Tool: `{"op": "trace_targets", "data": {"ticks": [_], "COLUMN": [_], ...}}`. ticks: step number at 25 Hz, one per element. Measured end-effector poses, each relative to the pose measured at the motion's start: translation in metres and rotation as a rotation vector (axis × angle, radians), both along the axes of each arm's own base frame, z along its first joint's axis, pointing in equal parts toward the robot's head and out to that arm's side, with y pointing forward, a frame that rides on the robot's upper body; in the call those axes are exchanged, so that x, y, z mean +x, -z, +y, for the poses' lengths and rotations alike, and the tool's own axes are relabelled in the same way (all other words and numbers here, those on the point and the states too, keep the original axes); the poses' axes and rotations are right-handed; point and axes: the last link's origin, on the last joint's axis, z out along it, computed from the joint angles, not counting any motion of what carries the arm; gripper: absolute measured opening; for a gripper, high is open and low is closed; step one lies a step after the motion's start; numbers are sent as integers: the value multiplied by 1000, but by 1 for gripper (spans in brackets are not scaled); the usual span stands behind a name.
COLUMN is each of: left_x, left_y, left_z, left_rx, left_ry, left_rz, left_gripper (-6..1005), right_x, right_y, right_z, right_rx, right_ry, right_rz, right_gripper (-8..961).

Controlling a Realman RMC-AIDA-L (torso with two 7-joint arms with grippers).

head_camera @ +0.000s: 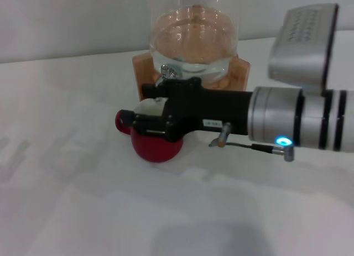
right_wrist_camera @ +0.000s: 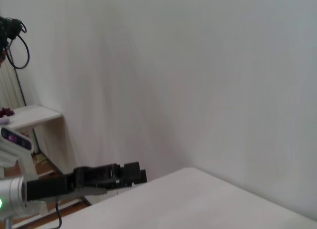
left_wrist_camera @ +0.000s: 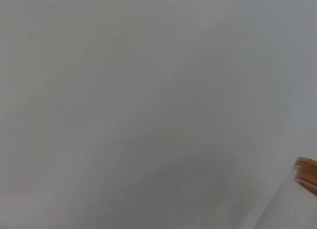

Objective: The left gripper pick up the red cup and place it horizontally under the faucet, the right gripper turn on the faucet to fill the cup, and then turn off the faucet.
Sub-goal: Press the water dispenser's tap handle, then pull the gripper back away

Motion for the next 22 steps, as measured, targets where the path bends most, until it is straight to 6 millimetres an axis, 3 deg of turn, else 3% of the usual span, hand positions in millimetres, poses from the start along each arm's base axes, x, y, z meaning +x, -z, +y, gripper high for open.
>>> {"op": "trace_targets", "data": {"ticks": [10,22], "left_x": [-3,0], "left_y": [1,2], "left_z": [-4,-3], "left_rx": [-5,-16], "left_ry": [-9,3], "left_rz": [-1,-4], "left_gripper": [650,649], "right_x": [-11,-1], "right_y": [14,15], "right_z": [7,10], "right_rx": [11,47], "right_ry": [-42,-15], "right_rz": [-26,-56], "right_gripper": [659,659]}}
